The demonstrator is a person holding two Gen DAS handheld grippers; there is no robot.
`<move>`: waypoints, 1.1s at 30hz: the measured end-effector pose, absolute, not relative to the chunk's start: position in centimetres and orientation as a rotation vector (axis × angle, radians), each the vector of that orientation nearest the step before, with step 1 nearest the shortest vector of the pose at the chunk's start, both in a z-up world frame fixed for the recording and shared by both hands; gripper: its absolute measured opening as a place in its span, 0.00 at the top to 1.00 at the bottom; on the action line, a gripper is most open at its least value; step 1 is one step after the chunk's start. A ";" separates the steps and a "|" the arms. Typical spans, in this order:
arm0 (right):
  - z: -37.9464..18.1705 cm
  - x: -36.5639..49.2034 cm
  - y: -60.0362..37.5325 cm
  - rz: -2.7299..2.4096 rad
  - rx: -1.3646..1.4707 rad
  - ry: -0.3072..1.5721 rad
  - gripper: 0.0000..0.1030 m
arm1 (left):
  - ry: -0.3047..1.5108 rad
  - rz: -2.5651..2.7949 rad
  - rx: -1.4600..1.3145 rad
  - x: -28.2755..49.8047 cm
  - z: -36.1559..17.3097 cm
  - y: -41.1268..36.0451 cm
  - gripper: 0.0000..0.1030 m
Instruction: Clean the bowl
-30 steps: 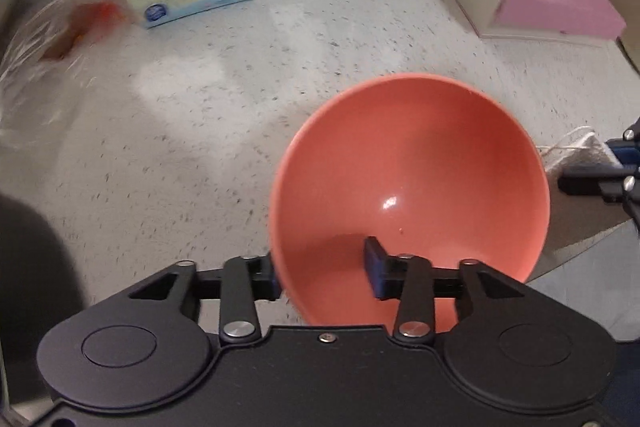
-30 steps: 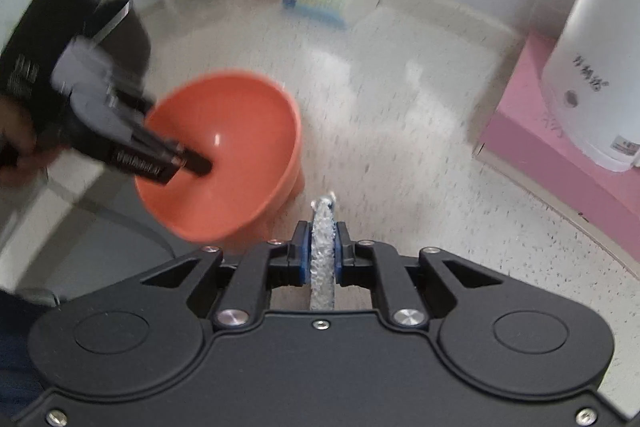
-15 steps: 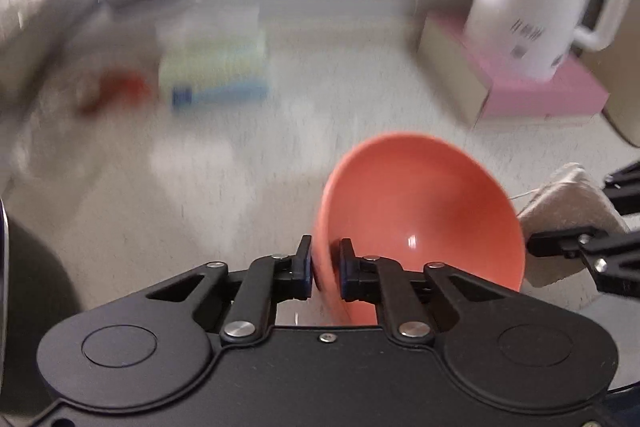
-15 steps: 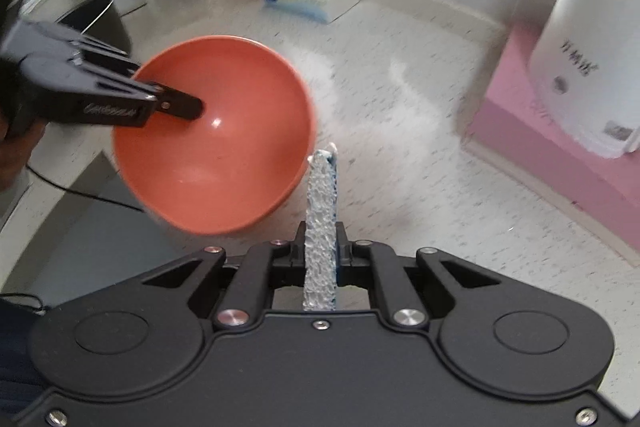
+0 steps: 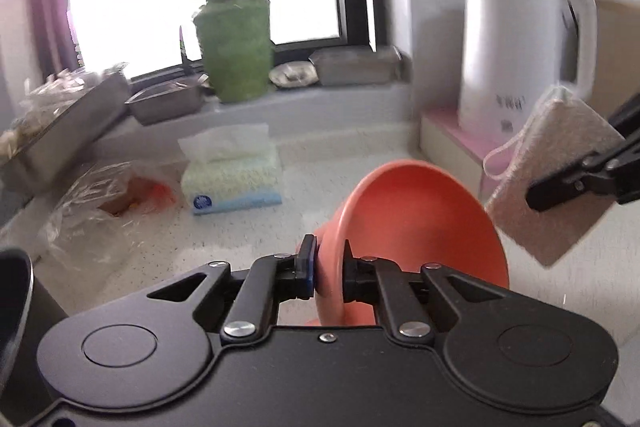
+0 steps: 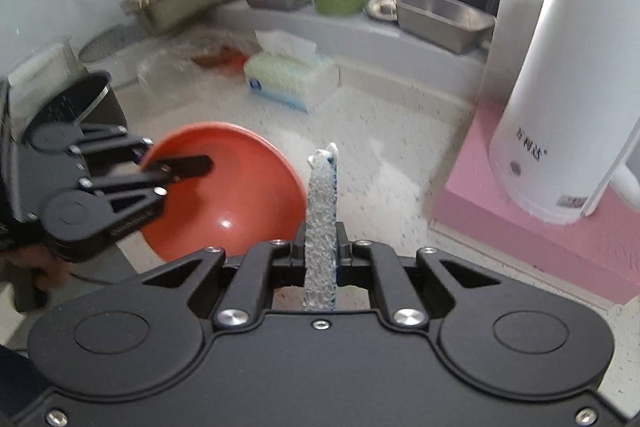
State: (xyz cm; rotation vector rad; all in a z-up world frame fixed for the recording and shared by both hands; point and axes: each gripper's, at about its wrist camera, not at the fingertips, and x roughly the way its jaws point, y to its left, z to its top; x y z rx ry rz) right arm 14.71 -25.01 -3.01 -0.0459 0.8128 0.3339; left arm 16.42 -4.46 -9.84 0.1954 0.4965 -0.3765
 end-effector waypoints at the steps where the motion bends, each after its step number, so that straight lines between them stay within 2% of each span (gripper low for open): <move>1: -2.6 14.6 -24.9 0.343 -0.032 0.804 0.90 | 0.479 -0.353 0.187 16.4 -10.3 -4.3 0.91; 7: -2.1 15.0 -23.8 0.413 0.014 0.811 0.90 | 0.445 -0.303 0.116 16.2 -11.4 -3.6 0.91; 14: -5.6 16.6 -21.4 0.409 0.025 0.839 0.90 | 0.362 -0.273 0.105 14.5 -12.5 -3.7 0.91; 22: -6.4 15.6 -20.2 0.400 0.044 0.810 0.90 | 0.325 -0.296 0.012 14.1 -13.3 -2.3 0.91; 33: -6.4 14.2 -18.4 0.399 -0.024 0.732 0.90 | 0.439 -0.203 0.036 14.7 -12.8 -3.0 0.89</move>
